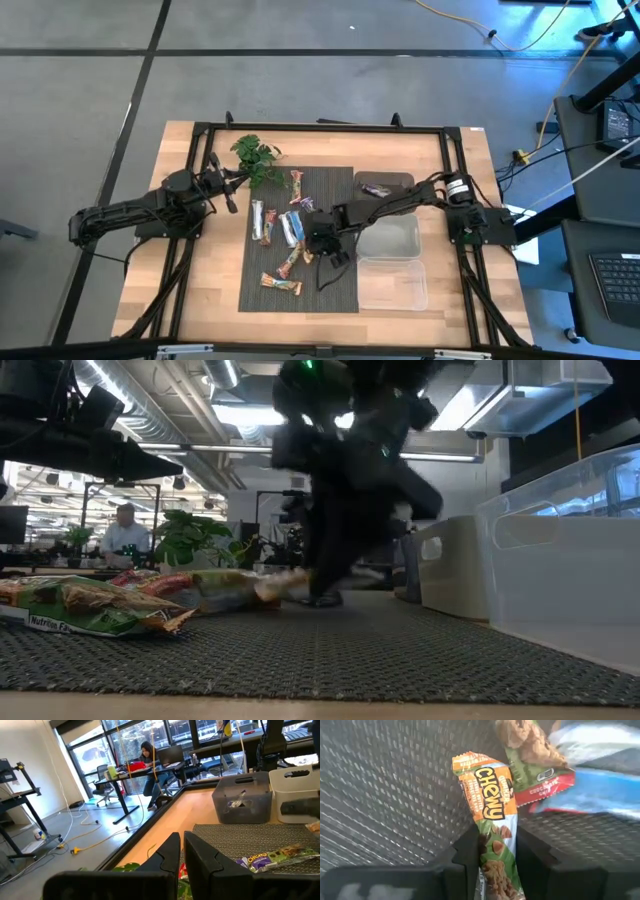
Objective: Pick and place Granola Bars by type
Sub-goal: Put the yellow granola bar into the gray bin
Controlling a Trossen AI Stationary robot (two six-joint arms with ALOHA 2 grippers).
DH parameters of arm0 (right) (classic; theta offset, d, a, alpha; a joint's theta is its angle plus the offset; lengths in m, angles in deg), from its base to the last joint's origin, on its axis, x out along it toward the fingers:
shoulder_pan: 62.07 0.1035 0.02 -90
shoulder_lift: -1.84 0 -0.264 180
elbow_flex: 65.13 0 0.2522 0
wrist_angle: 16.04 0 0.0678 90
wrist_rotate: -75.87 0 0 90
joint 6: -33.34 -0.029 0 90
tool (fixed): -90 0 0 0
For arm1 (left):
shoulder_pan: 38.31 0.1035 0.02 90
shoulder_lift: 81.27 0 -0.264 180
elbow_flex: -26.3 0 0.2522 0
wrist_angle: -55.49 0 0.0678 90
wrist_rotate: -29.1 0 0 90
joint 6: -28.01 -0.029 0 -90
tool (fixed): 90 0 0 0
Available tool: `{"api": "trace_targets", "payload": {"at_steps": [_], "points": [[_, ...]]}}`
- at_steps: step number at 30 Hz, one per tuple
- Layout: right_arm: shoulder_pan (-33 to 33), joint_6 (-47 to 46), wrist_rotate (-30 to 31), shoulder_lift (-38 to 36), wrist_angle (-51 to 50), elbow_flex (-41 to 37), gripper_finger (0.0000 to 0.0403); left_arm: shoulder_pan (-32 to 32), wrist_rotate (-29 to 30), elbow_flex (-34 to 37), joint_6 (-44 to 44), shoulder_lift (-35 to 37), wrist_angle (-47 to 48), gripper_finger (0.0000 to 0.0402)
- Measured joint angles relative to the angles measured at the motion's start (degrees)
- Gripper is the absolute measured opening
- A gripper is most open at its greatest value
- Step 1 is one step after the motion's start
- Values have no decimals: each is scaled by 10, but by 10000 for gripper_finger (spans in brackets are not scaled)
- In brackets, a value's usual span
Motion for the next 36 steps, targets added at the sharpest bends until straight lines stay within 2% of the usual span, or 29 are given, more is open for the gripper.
{"api": "trace_targets", "payload": {"at_steps": [8, 15, 24, 26, 32, 36], "points": [[0, -21, -2, -6, -101, 80, 97, 0, 0, 0, 0, 0, 0, 18], [3, -67, 0, -55, -164, 84, 94, 0, 0, 0, 0, 0, 0, 18], [51, -222, 93, -123, -326, 81, 92, 0, -19, 0, 1, 0, 5, 17], [67, -247, 119, -138, -334, 61, 91, 0, -18, 0, 1, 0, 5, 18], [85, -346, 131, -203, -302, -67, 91, 0, -18, 0, 1, 0, 4, 17], [85, -388, 133, -267, -213, -164, 91, 0, -17, 0, 1, 0, 4, 17]]}}
